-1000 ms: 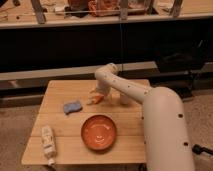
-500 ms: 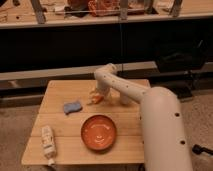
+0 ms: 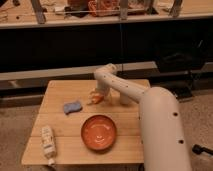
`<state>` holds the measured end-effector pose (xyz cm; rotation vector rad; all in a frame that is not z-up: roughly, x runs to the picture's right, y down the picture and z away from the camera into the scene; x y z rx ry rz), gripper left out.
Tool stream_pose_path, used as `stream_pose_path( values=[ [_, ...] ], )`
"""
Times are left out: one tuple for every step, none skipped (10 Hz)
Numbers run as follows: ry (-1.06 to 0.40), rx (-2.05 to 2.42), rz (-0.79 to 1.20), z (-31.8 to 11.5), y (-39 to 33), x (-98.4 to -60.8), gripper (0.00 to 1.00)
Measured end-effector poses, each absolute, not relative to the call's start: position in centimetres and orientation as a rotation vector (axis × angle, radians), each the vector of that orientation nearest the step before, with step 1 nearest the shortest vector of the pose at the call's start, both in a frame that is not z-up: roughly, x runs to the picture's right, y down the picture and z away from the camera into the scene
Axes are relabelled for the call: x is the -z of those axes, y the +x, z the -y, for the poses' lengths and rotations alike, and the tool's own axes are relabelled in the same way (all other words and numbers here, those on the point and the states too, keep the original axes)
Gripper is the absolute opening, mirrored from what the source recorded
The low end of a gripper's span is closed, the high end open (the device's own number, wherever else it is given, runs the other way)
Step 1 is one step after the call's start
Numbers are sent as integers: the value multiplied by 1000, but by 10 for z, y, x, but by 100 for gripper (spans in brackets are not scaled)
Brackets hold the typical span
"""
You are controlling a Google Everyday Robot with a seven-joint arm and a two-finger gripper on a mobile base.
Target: Place the pepper in the ceramic cup
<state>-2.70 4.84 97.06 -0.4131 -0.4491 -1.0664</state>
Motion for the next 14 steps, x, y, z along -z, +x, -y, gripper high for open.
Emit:
stream_pose_path(
  values=[
    [-415,1069,450,-48,-27,-971,80],
    [-417,1071,451,-48,-27,-971,80],
    [-418,1072,452,-48,-27,-971,80],
    [-420,1072,455,-48,-28,-972,80],
    [-421,1072,456,-48,-28,-973,80],
    [-423,1072,456,-49,-27,-973,80],
    [-425,1071,457,-49,-27,-974,80],
    [-427,1072,457,-49,-27,-975,80],
    [-429,1073,457,-50,-27,-975,80],
    [-430,1073,458,-50,-27,-976,80],
    [-430,1071,459,-50,-27,-976,80],
    [-430,1068,460,-50,-27,-977,80],
    [-432,1067,459,-50,-26,-977,80],
    [-432,1066,459,-49,-25,-978,80]
  ],
)
